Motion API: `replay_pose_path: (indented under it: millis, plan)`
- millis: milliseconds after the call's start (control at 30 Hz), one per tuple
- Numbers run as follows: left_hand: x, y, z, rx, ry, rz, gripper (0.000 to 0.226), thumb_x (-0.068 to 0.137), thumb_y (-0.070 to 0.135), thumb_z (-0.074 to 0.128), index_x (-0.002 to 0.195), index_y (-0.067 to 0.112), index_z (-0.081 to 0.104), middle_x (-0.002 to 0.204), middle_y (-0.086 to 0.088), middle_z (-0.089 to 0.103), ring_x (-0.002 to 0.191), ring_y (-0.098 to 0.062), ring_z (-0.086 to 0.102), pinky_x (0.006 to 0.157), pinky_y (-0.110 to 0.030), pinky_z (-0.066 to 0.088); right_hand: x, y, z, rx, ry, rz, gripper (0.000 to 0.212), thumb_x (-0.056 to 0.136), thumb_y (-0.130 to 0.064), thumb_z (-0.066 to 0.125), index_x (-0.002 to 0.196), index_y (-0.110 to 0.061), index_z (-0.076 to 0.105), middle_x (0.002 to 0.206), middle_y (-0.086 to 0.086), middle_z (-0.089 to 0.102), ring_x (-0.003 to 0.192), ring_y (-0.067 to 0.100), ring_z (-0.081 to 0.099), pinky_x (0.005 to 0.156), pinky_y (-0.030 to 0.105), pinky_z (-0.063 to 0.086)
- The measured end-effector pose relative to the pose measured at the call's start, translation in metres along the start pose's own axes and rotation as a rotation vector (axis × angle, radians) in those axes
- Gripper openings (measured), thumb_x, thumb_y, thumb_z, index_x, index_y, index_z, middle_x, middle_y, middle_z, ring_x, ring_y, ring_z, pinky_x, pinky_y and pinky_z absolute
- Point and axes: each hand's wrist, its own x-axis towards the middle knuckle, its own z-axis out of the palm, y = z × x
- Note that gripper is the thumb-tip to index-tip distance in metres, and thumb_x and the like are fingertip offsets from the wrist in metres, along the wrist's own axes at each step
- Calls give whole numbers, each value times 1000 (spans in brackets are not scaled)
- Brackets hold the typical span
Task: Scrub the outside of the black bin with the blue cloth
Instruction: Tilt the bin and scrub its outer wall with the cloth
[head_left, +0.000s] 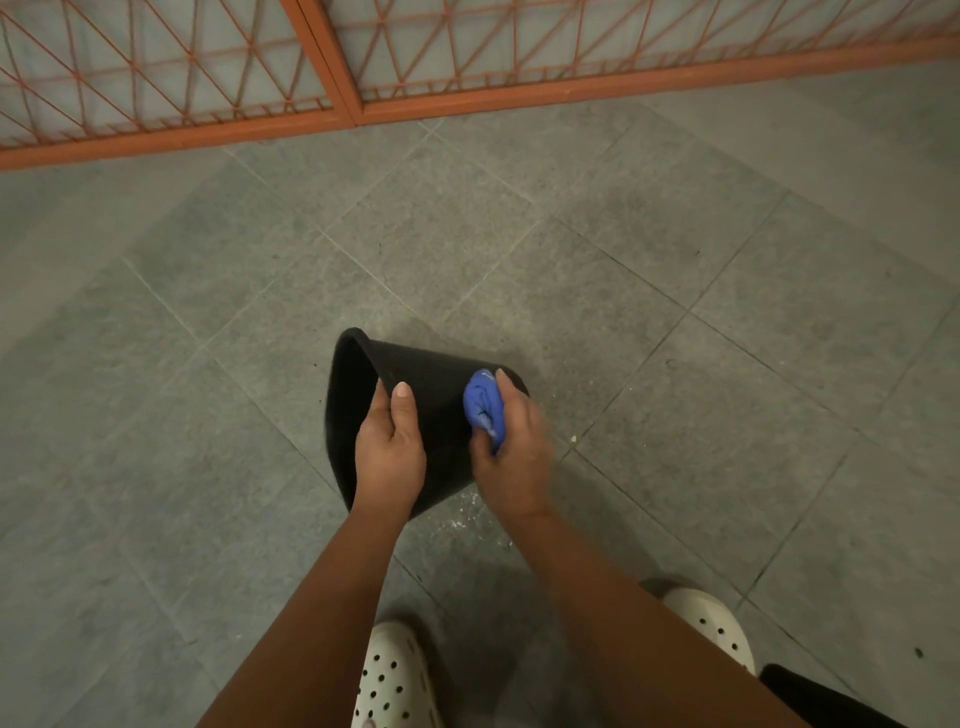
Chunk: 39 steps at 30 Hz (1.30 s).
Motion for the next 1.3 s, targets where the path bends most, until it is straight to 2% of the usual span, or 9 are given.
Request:
replay_pose_path:
  millis: [167, 333, 400, 600, 700, 833, 1033, 1200, 1300]
  plan:
    - [0, -2, 4, 51, 20, 37, 39, 102, 35, 31, 128, 18, 56, 100, 12, 65, 95, -2, 61, 84, -22, 48, 11, -12, 8, -74, 32, -256, 47, 85, -9, 51, 132, -14, 52, 122, 12, 55, 101, 21, 51, 86, 24, 44]
    - [-5, 3, 9, 26, 29, 15, 39, 102, 35, 32, 132, 20, 51, 97, 22, 55, 91, 7, 53, 85, -18, 43, 18, 29, -5, -76, 60, 13, 48, 87, -6, 50, 134, -16, 50, 124, 13, 49, 106, 19, 50, 89, 39, 50]
    - [-5, 4, 11, 47, 38, 17, 39, 102, 35, 31, 133, 20, 50, 96, 22, 54, 89, 8, 52, 81, -14, 40, 9, 31, -8, -66, 90, 88, 52, 86, -2, 57, 135, -17, 48, 126, 11, 47, 108, 13, 46, 90, 36, 50]
    - [-2, 4, 10, 105, 25, 28, 38, 102, 35, 33, 129, 18, 53, 98, 11, 62, 99, -8, 60, 83, -22, 45, -18, 13, 1, -44, 50, -158, 51, 85, -13, 47, 136, -19, 45, 130, 12, 42, 115, 13, 42, 97, 17, 37]
    - [-5, 7, 11, 92, 29, 13, 39, 102, 35, 31, 134, 19, 49, 92, 21, 54, 87, 5, 53, 79, -16, 39, -8, 42, -5, -20, 104, 15, 47, 86, -5, 54, 132, -14, 48, 127, 14, 46, 115, 19, 47, 97, 27, 43]
    - [-1, 10, 11, 41, 30, -29, 43, 102, 36, 30, 138, 17, 46, 104, 13, 54, 102, -6, 51, 92, -26, 39, -5, 58, -10, 17, 59, 389, 47, 87, -6, 58, 131, -17, 44, 126, 5, 49, 113, 19, 51, 97, 30, 42]
    - [4, 5, 7, 44, 75, -70, 38, 102, 38, 31, 121, 18, 58, 96, 7, 61, 96, -12, 59, 91, -34, 47, -21, 32, -2, -1, 38, 57, 44, 85, -5, 60, 128, -10, 49, 128, 7, 49, 118, 14, 47, 102, 26, 39]
    - [3, 5, 6, -23, 133, -140, 32, 102, 36, 31, 113, 20, 56, 95, 8, 58, 95, -12, 56, 85, -29, 41, -5, 63, -12, 21, 37, 475, 45, 89, -8, 56, 132, -15, 43, 127, 7, 48, 116, 21, 49, 98, 32, 40]
    - [6, 6, 6, -37, 142, -181, 31, 102, 36, 31, 112, 20, 55, 90, 11, 55, 90, -10, 53, 84, -29, 37, -22, 47, -9, 16, 40, 419, 47, 88, -7, 59, 132, -12, 43, 127, 4, 44, 114, 13, 46, 94, 14, 35]
